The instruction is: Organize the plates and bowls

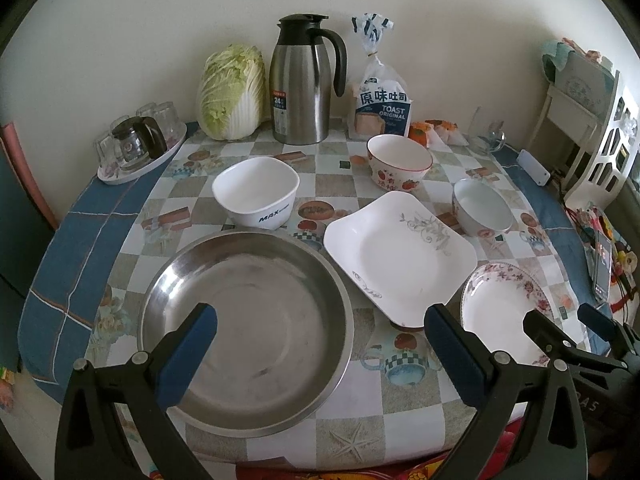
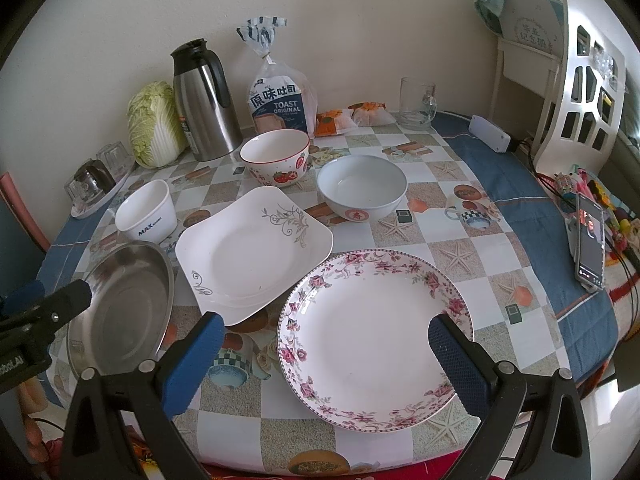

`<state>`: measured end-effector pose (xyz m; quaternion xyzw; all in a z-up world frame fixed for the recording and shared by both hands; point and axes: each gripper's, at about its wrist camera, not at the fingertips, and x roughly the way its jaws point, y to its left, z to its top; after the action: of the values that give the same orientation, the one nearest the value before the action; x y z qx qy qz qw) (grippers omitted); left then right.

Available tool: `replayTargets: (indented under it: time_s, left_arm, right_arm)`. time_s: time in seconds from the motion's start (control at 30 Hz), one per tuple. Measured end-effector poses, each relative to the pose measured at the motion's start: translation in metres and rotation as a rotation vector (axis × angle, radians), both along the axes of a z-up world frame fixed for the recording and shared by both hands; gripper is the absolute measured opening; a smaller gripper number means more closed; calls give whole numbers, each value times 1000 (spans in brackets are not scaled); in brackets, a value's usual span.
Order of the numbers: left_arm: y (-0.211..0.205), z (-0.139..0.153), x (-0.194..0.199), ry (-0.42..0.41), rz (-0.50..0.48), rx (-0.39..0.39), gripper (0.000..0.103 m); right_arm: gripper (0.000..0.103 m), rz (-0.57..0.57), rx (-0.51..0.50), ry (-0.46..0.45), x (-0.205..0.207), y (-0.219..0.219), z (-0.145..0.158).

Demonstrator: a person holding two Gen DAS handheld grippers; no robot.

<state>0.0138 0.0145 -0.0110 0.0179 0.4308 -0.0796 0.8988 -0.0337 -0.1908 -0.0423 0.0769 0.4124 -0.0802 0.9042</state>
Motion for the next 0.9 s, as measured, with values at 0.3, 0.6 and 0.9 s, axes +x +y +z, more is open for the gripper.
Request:
replayTargets:
  time_s: [0.3,0.6,0.9]
  left_arm:
    - [6,-2,3,18,25,-18,103]
    - [18,-2,8,27,62,-49,103]
    - [59,36,27,-103,245,-149,103]
  right_arm:
    - [103,-4,0,13,1,-1,-1]
    - [103,0,-21,29,4,4,-3]
    - [103,89,25,-29,31,26,26]
